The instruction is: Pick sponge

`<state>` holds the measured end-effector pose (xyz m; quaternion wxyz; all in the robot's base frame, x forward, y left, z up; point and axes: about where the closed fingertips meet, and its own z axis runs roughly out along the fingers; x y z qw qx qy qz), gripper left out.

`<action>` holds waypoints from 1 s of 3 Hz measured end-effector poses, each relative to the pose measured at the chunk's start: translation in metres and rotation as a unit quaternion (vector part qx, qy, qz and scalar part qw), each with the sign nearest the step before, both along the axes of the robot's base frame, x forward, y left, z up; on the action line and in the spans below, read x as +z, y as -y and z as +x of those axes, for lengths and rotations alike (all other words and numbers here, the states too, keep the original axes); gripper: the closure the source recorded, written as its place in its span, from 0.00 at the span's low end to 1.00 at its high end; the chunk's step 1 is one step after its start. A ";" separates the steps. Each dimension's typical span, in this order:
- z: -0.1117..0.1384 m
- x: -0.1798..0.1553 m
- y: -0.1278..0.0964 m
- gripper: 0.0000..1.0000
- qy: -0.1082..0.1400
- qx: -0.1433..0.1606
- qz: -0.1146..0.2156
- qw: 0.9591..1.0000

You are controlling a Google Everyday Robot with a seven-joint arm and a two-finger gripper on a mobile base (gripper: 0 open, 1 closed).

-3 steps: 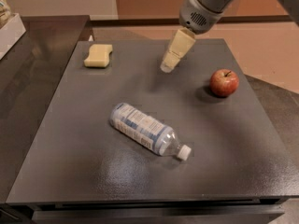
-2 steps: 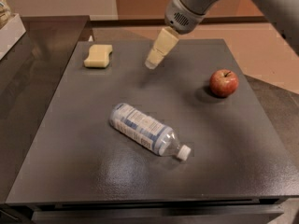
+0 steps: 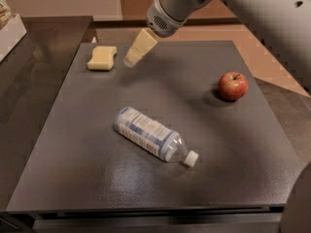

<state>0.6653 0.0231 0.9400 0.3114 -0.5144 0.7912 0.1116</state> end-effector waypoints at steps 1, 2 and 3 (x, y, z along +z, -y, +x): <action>0.010 -0.005 -0.026 0.00 0.018 0.003 0.022 1.000; 0.020 -0.015 -0.043 0.00 0.030 0.012 0.038 0.999; 0.030 -0.027 -0.063 0.00 0.032 0.025 0.055 0.998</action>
Offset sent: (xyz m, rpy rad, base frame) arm 0.0332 0.0609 -0.0230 0.1167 -0.0931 0.0386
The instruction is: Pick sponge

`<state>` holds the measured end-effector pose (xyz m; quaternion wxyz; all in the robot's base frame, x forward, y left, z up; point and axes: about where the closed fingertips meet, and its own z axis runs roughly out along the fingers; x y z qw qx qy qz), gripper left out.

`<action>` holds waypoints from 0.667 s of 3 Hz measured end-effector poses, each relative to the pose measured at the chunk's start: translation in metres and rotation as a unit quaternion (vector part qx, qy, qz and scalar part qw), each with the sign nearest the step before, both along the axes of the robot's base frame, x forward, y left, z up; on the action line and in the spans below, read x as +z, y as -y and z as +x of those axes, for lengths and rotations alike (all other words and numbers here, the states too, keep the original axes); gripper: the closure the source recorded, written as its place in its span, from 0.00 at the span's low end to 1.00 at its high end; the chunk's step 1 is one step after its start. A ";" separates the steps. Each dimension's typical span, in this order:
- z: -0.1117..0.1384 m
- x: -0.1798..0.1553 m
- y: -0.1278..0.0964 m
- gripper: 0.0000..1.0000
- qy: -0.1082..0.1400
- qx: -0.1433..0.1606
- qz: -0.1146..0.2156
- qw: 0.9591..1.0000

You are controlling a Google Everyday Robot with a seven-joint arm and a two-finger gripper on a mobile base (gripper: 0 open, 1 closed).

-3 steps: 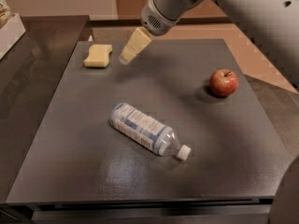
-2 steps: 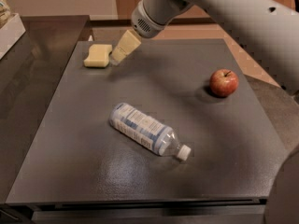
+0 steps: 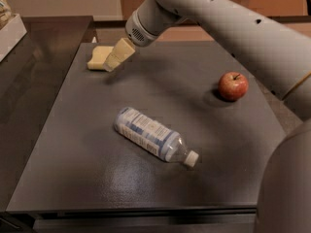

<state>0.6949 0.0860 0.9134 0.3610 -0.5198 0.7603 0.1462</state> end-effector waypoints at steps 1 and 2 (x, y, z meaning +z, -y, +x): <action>0.014 -0.017 -0.020 0.00 0.001 0.014 0.013 1.000; 0.027 -0.037 -0.032 0.00 0.003 0.019 0.024 1.000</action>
Offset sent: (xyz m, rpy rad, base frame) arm 0.0466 0.0438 -0.0585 0.0823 -0.0253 0.0389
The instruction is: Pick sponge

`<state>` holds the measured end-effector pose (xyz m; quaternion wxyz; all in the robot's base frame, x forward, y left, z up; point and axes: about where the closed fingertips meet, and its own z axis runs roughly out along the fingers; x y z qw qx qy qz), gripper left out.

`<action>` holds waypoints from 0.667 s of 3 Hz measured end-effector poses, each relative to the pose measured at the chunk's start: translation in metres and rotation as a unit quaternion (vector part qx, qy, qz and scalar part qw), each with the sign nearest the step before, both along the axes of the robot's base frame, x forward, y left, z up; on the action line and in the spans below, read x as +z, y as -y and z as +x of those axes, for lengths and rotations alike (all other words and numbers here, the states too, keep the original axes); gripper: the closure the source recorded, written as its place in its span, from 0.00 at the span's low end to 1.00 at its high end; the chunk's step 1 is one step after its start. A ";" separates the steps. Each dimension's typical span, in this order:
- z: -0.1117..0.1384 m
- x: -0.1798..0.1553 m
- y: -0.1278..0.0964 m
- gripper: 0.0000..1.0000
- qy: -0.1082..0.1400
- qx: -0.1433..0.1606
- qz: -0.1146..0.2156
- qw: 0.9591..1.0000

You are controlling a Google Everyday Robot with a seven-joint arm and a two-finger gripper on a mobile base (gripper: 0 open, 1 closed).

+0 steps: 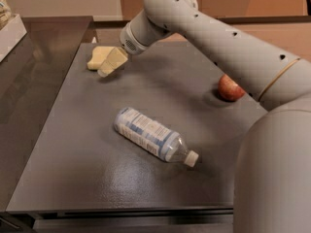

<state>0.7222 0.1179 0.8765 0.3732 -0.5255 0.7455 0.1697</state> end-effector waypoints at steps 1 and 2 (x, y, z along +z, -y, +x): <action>0.011 -0.016 -0.008 0.00 0.000 -0.002 0.008 1.000; 0.020 -0.024 -0.016 0.00 0.002 -0.006 0.016 1.000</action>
Offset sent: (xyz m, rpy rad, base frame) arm 0.0317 0.0210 -0.0284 0.0520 -0.0181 -0.0308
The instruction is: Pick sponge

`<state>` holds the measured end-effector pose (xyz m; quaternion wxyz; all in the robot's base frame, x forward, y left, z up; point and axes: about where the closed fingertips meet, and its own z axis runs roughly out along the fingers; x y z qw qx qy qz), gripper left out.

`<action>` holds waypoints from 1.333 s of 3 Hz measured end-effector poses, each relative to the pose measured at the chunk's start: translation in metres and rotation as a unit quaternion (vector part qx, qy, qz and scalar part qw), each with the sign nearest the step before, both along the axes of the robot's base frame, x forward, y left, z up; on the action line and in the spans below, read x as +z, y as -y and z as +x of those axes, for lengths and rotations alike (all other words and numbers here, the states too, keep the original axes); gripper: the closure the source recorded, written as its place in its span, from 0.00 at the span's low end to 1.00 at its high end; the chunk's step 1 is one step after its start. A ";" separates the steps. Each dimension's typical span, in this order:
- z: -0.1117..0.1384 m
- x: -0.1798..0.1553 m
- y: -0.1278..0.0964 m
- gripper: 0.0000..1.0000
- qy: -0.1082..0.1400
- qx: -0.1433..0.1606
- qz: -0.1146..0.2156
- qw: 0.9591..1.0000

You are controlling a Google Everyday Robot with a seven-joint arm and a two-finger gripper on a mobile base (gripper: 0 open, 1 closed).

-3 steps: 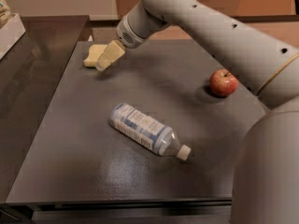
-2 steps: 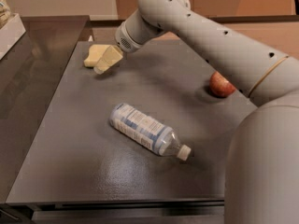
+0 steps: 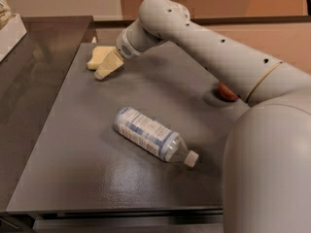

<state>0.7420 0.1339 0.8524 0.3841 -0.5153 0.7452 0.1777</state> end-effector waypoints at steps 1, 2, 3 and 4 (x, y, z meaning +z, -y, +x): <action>0.010 -0.004 -0.008 0.00 -0.001 0.000 0.008 1.000; 0.018 -0.005 -0.016 0.18 -0.006 0.007 0.012 1.000; 0.021 -0.004 -0.018 0.41 -0.012 0.011 0.010 1.000; 0.016 0.003 -0.009 0.65 -0.014 0.012 0.001 1.000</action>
Offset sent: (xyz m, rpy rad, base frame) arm 0.0292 0.0216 0.0010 0.0377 0.0193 0.0228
